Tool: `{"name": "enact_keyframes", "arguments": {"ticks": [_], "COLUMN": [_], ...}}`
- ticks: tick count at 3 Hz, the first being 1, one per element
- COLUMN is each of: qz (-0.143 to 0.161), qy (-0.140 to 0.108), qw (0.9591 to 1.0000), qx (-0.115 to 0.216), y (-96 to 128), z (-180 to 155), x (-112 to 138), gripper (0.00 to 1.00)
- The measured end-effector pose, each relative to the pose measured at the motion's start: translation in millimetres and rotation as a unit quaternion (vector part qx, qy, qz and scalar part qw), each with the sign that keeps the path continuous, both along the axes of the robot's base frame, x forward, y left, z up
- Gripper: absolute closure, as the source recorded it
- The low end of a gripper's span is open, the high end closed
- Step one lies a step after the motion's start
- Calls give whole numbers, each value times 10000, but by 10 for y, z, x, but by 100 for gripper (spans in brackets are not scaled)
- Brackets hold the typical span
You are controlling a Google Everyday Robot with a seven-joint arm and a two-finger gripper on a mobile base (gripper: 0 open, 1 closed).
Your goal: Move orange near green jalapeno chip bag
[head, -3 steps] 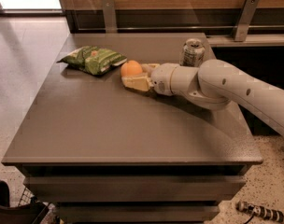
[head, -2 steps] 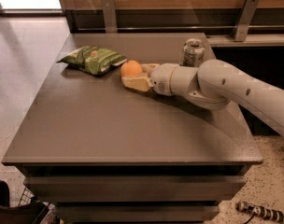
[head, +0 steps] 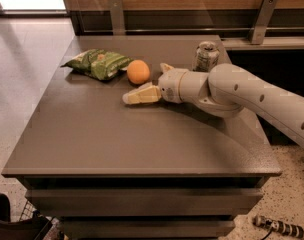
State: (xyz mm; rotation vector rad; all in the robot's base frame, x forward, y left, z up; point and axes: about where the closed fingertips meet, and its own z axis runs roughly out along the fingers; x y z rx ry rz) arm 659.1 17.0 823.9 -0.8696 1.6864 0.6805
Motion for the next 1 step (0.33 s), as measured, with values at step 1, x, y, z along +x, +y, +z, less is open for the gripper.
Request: {"name": "enact_keyframes", "arguments": {"ticks": [1], "qz": [0], "qy": [0], "qw": [10000], "qx": [0], "y": [0], "z": [0], "x": [0], "gripper": [0]}}
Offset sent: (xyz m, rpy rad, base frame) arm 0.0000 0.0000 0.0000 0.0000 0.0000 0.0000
